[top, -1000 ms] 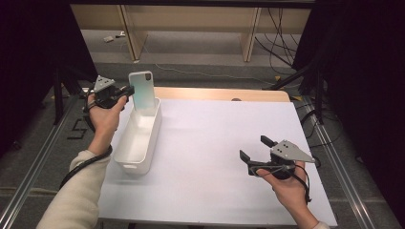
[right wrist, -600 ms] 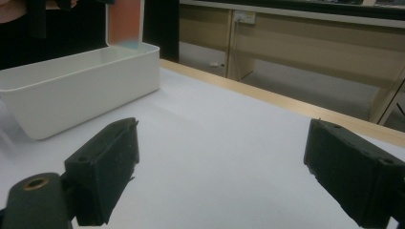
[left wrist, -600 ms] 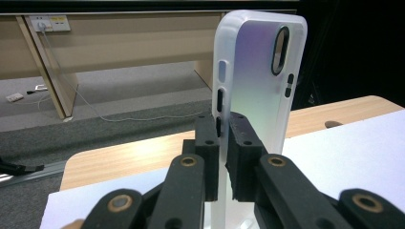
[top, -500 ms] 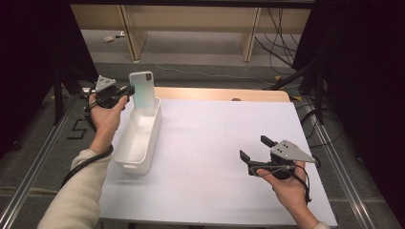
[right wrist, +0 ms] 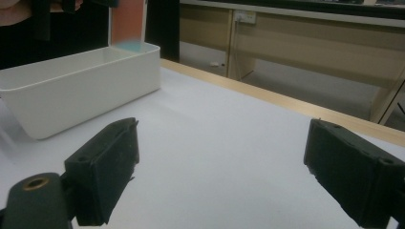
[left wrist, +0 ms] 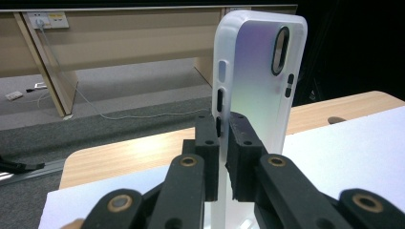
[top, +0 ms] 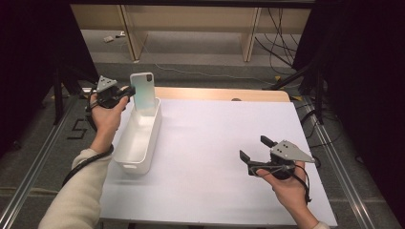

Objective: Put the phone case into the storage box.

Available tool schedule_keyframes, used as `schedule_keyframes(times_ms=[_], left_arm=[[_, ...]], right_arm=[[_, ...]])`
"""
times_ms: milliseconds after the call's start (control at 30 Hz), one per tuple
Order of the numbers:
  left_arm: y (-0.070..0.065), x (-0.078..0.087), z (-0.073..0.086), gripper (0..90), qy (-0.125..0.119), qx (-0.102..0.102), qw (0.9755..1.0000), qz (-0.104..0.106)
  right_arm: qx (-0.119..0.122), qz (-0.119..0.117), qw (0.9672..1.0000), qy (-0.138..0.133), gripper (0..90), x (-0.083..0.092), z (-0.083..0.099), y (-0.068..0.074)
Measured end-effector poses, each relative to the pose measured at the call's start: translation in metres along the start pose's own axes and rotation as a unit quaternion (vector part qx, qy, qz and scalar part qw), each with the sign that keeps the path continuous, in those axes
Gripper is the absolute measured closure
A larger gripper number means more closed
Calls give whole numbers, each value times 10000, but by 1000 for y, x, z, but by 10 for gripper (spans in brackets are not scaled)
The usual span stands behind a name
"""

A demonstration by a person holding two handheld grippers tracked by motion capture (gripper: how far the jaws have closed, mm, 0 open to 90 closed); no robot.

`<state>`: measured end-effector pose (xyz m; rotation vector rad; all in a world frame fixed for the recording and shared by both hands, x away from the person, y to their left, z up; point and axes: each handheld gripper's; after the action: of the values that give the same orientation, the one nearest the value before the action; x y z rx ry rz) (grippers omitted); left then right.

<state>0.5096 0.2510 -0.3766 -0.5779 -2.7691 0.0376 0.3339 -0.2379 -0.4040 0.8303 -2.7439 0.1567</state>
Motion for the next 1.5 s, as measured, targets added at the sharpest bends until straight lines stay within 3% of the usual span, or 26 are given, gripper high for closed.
schedule_keyframes(times_ms=[1500], left_arm=[[6, -26, 9, 838, 203, -66, 9996, -166]], right_arm=[[-71, -31, 10000, -19, 127, -1, 1, -2]])
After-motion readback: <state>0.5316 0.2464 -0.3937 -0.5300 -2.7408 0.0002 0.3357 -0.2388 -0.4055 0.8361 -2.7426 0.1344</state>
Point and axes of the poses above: each handheld gripper's, and its own axes: x roughly backward along the jaws, z roughly out of its underside, y roughly to its left, and after that the axes turned 2 degrees about z, right-handed
